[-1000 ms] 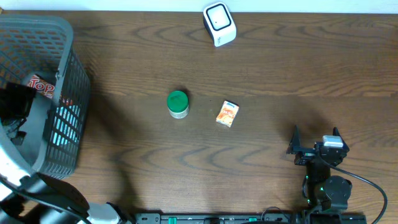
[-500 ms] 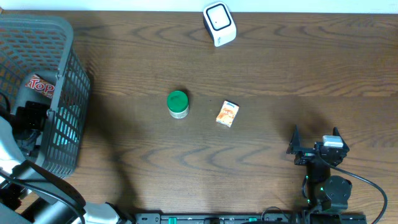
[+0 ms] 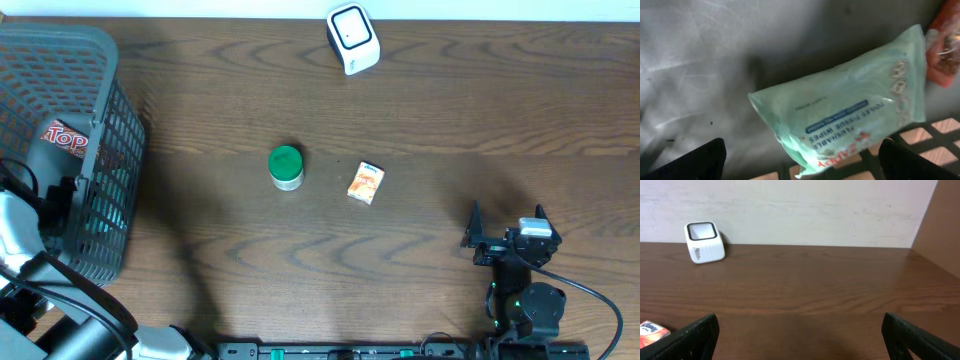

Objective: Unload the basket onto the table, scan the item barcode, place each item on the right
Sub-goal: 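Reach the left gripper into the basket toward the green wet-wipe pack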

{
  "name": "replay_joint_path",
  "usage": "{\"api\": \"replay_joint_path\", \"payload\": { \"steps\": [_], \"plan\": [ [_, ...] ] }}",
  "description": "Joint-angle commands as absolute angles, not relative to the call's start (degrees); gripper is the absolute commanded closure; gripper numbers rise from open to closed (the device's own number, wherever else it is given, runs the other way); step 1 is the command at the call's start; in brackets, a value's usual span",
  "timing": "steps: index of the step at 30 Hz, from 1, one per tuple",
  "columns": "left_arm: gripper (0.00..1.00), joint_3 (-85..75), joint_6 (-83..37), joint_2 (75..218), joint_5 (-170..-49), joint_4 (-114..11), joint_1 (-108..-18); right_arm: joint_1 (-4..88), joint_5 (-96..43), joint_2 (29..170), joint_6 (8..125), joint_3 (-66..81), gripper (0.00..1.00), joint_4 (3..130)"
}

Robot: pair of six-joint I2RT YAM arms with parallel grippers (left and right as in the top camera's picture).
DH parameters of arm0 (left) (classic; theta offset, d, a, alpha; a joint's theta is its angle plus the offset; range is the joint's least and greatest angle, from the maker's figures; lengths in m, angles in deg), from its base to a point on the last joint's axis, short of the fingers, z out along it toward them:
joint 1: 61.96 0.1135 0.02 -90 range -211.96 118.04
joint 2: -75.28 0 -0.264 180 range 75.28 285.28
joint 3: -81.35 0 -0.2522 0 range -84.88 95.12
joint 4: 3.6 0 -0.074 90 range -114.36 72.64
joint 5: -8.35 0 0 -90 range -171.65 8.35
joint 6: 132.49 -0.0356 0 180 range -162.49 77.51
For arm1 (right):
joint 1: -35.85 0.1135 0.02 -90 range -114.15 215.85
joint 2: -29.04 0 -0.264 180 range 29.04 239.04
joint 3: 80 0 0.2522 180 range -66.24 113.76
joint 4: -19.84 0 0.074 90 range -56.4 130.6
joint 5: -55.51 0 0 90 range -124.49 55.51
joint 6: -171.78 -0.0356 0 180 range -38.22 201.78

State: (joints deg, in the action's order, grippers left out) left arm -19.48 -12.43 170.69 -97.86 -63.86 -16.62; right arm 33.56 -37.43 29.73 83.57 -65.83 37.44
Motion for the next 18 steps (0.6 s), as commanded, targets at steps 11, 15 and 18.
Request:
{"api": "replay_joint_path", "payload": {
  "steps": [11, 15, 18],
  "plan": [
    [0.02, -24.31, -10.92, 170.78, -97.97, -58.86, -16.38, 33.91, -37.38, 29.38, 84.02, -65.92, 0.01, 37.68],
    [0.02, -25.53, -10.42, 171.04, -97.95, -57.44, -16.38, 33.91, -37.38, 29.38, 84.00, -65.92, 0.01, 37.68],
    [0.02, -25.60, -10.44, 172.66, -97.97, -57.11, -16.40, 33.91, -37.36, 29.38, 84.00, -65.92, 0.01, 37.68]
  ]
}}
